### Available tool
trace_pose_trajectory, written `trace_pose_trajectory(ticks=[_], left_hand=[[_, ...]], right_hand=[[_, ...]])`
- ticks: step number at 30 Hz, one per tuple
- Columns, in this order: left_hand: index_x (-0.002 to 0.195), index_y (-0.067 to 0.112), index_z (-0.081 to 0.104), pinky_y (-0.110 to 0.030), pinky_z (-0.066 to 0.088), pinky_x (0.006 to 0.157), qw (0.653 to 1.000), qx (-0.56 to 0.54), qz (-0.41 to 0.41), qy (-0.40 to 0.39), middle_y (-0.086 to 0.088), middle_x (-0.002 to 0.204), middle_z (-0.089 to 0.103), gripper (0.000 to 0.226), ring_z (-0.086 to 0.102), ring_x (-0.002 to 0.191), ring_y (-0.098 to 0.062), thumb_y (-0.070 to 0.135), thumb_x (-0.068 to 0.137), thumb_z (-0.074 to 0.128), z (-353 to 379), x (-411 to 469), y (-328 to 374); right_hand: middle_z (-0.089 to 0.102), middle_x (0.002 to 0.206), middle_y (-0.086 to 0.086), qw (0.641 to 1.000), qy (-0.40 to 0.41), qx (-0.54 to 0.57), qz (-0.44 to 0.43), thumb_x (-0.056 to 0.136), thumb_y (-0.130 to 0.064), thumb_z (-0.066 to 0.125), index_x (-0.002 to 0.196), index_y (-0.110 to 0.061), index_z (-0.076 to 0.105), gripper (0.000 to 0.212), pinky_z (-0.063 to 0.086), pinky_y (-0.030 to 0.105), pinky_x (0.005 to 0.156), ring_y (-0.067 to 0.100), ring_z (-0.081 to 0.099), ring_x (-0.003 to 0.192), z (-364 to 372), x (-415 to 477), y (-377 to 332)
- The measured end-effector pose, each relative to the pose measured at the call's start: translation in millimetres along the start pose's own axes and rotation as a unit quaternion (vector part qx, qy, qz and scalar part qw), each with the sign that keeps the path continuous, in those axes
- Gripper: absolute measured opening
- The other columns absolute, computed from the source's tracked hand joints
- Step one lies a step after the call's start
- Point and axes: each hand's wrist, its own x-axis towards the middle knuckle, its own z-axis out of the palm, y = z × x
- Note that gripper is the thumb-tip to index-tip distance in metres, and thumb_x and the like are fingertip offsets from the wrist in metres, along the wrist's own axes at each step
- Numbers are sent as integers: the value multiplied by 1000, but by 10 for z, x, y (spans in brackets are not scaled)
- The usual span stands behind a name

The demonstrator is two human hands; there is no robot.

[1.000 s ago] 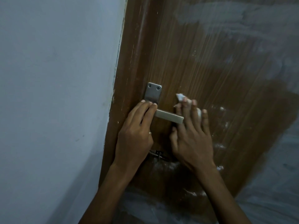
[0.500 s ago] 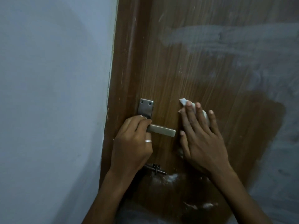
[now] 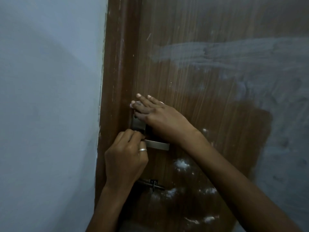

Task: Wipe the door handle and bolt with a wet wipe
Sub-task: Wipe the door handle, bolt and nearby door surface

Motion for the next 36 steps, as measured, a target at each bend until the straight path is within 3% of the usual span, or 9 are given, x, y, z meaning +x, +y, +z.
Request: trace_pose_trajectory(ticks=[5, 9, 15, 19, 24, 26, 30, 32, 36], left_hand=[[94, 10, 72, -14, 41, 66, 1000, -13, 2, 7, -3, 88, 70, 28, 61, 77, -15, 18, 92, 46, 19, -9, -37], [94, 9, 73, -13, 41, 67, 1000, -21, 8, 5, -3, 88, 72, 26, 62, 76, -15, 16, 92, 48, 11, -6, -51], [81, 8, 68, -22, 37, 57, 1000, -17, -4, 0, -4, 75, 64, 17, 52, 67, -13, 12, 88, 53, 69, 63, 56], [87, 10, 70, -28, 44, 64, 999, -42, 15, -22, -4, 81, 67, 17, 56, 74, -15, 11, 89, 53, 110, 31, 113], [95, 10, 70, -22, 38, 70, 998, -48, 10, -38, -5, 88, 68, 23, 55, 80, -12, 13, 91, 48, 105, 0, 82], [94, 10, 69, -23, 38, 68, 998, -47, 5, -32, -6, 86, 68, 24, 55, 79, -13, 14, 91, 46, 115, -6, 99], [88, 8, 68, -26, 39, 64, 999, -41, -11, -9, -7, 82, 66, 22, 55, 75, -17, 13, 92, 46, 163, -9, 161], [87, 7, 67, -26, 37, 64, 999, -31, -17, -2, -9, 82, 65, 22, 54, 75, -19, 11, 92, 46, 182, -15, 182], [87, 5, 65, -26, 33, 66, 999, -26, -17, 7, -12, 83, 63, 24, 51, 76, -20, 12, 94, 44, 194, -39, 191]], right_hand=[[61, 139, 3, 995, 75, -56, 39, 82, -17, 76, 121, -15, 71, 40, 43, 45, 107, 33, 45, 138, -49, -206, 49], [65, 133, 3, 974, 163, 29, 157, 79, -6, 76, 123, -12, 70, 45, 55, 38, 85, 32, 52, 123, 117, -1005, 114], [63, 135, 5, 880, 289, 98, 364, 85, 5, 72, 127, -8, 68, 44, 50, 29, 85, 27, 57, 107, 406, -1585, -131], [57, 140, 11, 917, 231, 91, 312, 94, -7, 66, 130, -10, 65, 35, 47, 30, 93, 28, 54, 120, 337, -1230, -79], [54, 144, 1, 957, 119, 120, 238, 85, -5, 70, 135, -16, 61, 52, 54, 34, 93, 20, 49, 125, 595, -1620, -425], [56, 143, 4, 946, 145, 107, 270, 85, -1, 73, 134, -14, 63, 52, 54, 32, 90, 22, 50, 123, 661, -1872, -468], [55, 136, 21, 862, 287, 47, 416, 91, 4, 66, 129, -8, 66, 40, 50, 32, 93, 34, 54, 119, 538, -1796, -110], [56, 132, 20, 853, 298, 44, 426, 92, 5, 63, 129, -7, 65, 39, 51, 29, 91, 31, 53, 116, 496, -1550, -96], [47, 139, 11, 927, 218, 58, 300, 94, -9, 62, 135, -8, 59, 42, 42, 24, 97, 25, 46, 125, 706, -1527, -492]])
